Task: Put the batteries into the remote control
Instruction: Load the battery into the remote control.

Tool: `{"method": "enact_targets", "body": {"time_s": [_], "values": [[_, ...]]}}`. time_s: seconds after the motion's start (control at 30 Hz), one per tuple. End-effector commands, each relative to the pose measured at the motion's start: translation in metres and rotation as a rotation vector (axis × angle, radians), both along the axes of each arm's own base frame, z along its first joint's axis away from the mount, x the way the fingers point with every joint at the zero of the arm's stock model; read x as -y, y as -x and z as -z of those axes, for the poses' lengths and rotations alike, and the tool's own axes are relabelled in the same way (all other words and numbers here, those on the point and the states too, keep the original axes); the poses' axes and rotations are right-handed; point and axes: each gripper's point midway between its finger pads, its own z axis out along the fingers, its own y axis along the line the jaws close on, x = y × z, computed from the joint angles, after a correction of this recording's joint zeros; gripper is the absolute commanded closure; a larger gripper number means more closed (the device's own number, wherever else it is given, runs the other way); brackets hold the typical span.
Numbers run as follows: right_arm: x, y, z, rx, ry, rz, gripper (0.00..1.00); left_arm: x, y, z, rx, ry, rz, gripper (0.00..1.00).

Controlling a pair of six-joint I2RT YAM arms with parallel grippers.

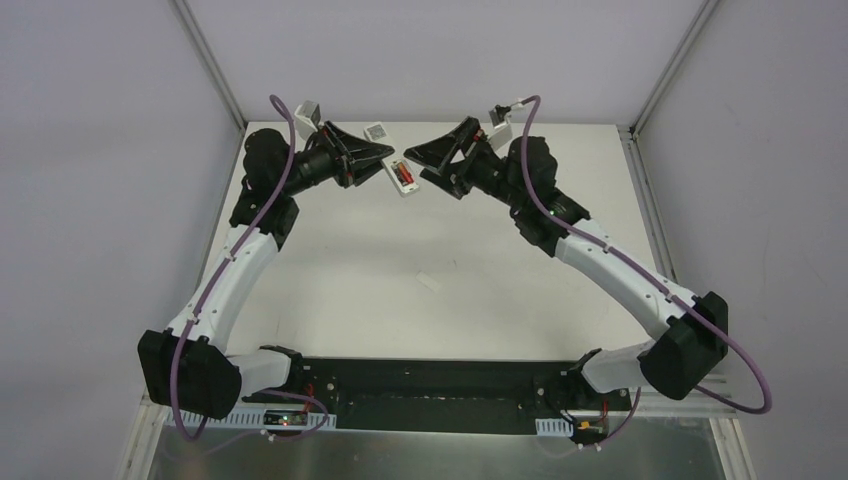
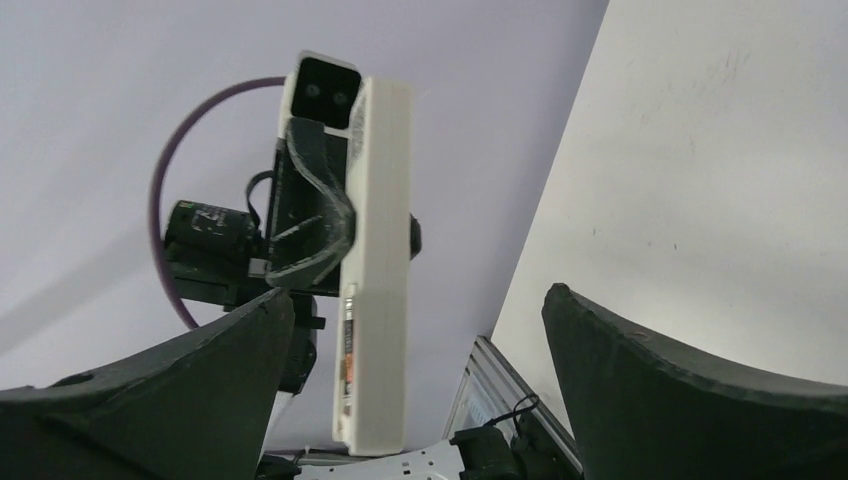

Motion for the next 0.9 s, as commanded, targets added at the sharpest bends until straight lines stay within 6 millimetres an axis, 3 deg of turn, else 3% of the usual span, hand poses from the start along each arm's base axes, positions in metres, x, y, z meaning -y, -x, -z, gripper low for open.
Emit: {"method": "enact_targets", "body": {"time_s": [0.0,0.2,0.47,0.87], "values": [[0.025,0.008,-0.040,0.119,-0.043,0.026,0.00,-0.003,0.005,-0.013,0.135,-0.025,0.018,1.00],[0.022,0.012,-0.021,0.143,0.070,-0.035,0.05,-0.002,0.003,-0.011,0.154,-0.045,0.029,1.00],[-0.009,0.024,-0.006,0.126,0.104,-0.187,0.23,-0.002,0.004,-0.011,0.160,-0.049,0.036,1.00],[-0.020,0.012,0.022,0.012,0.128,-0.183,0.55,-0.002,0.007,-0.018,0.184,-0.050,0.042,1.00]]}}
